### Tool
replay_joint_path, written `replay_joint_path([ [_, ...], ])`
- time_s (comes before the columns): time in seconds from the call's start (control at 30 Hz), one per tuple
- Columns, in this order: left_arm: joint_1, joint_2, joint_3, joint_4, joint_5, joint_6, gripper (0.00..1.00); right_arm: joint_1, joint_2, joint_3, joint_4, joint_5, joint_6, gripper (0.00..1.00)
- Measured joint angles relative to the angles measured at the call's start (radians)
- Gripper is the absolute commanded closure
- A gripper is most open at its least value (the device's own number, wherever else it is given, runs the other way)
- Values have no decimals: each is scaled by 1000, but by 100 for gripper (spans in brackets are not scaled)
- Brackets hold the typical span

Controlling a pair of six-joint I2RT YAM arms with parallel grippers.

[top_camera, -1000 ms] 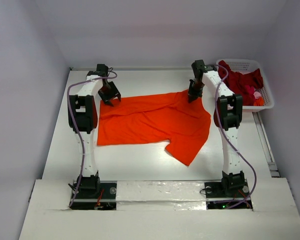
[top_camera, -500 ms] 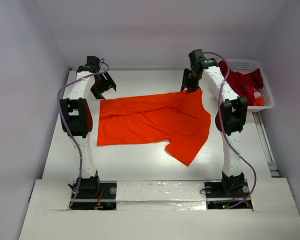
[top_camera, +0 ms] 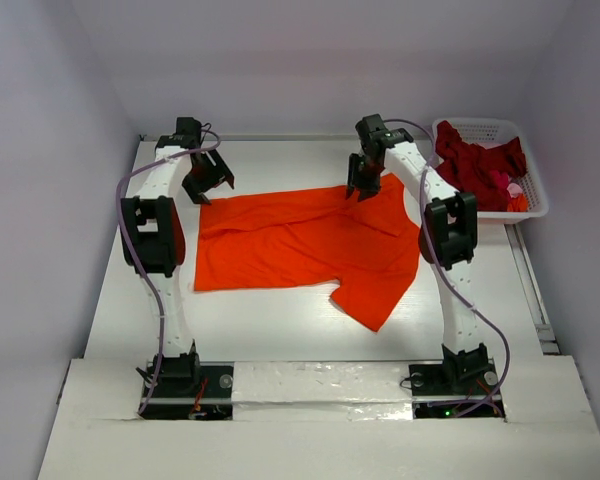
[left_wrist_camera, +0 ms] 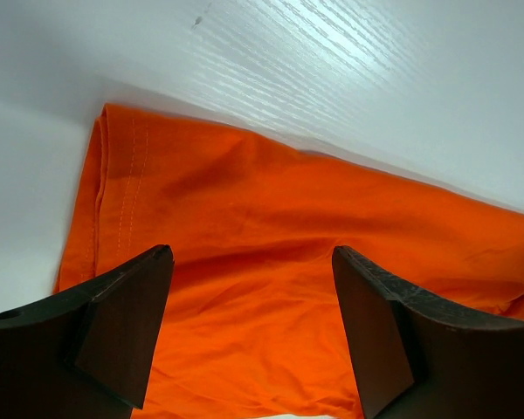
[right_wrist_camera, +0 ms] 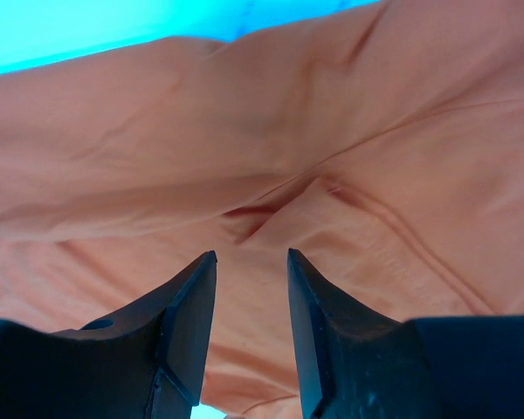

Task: Fold and stack the t-shirts
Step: Fold the tshirt

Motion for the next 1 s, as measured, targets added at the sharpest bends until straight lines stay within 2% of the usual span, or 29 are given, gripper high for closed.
replay_joint_path([
  [0.13,0,-10,-8,0,-2,0,29,-5,30,4,-1,27,10,60],
  [0.43,0,-34,-34,10,-3,0,30,-6,43,5,-2,83,18,60],
  [1.0,0,-38,-50,17,-2,0,30,-6,43,5,-3,98,48,59],
])
